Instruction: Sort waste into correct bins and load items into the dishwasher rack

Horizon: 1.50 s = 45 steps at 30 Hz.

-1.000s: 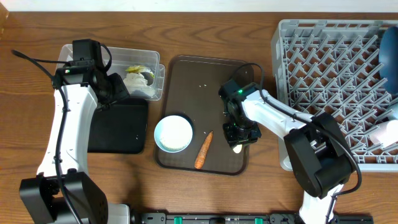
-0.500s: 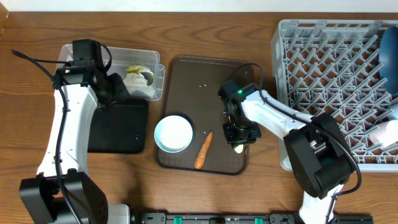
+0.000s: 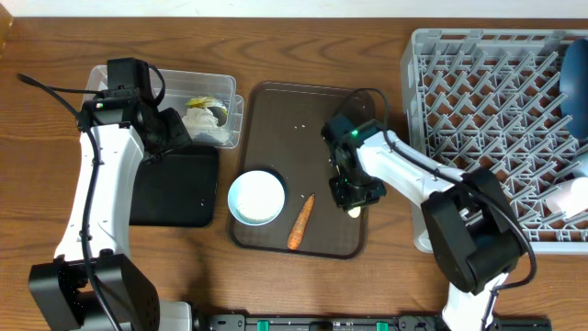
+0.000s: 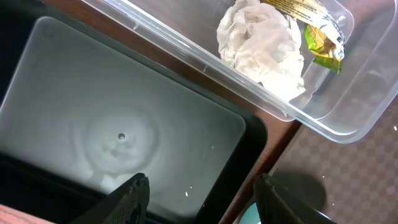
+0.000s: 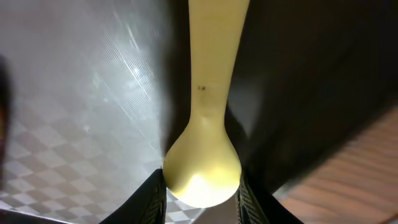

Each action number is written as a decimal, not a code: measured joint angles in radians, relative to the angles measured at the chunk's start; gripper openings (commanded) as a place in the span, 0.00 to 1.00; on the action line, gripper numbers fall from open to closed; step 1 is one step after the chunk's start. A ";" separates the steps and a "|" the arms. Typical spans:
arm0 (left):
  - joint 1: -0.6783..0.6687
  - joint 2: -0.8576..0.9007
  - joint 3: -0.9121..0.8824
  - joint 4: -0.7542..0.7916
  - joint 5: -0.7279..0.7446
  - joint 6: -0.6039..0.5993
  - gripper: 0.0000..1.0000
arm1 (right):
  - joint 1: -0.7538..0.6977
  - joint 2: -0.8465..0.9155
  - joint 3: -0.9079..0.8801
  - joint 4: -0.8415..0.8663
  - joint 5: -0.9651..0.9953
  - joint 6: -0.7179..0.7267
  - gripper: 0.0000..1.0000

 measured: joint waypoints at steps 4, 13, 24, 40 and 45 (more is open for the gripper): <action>0.000 0.000 0.000 0.000 0.000 0.000 0.57 | -0.004 -0.063 0.040 0.002 0.055 -0.006 0.32; 0.000 0.000 0.000 0.000 0.000 0.000 0.57 | -0.125 -0.239 0.078 0.005 0.106 -0.024 0.31; 0.000 0.000 0.000 0.003 0.000 0.000 0.57 | -0.415 -0.385 0.078 0.021 0.114 -0.090 0.32; 0.000 0.000 0.000 0.006 0.000 0.000 0.57 | -0.326 -0.388 0.078 0.110 -0.113 -0.293 0.52; 0.000 0.000 0.000 0.007 0.000 0.000 0.57 | -0.263 -0.320 0.080 0.114 -0.119 -0.221 0.52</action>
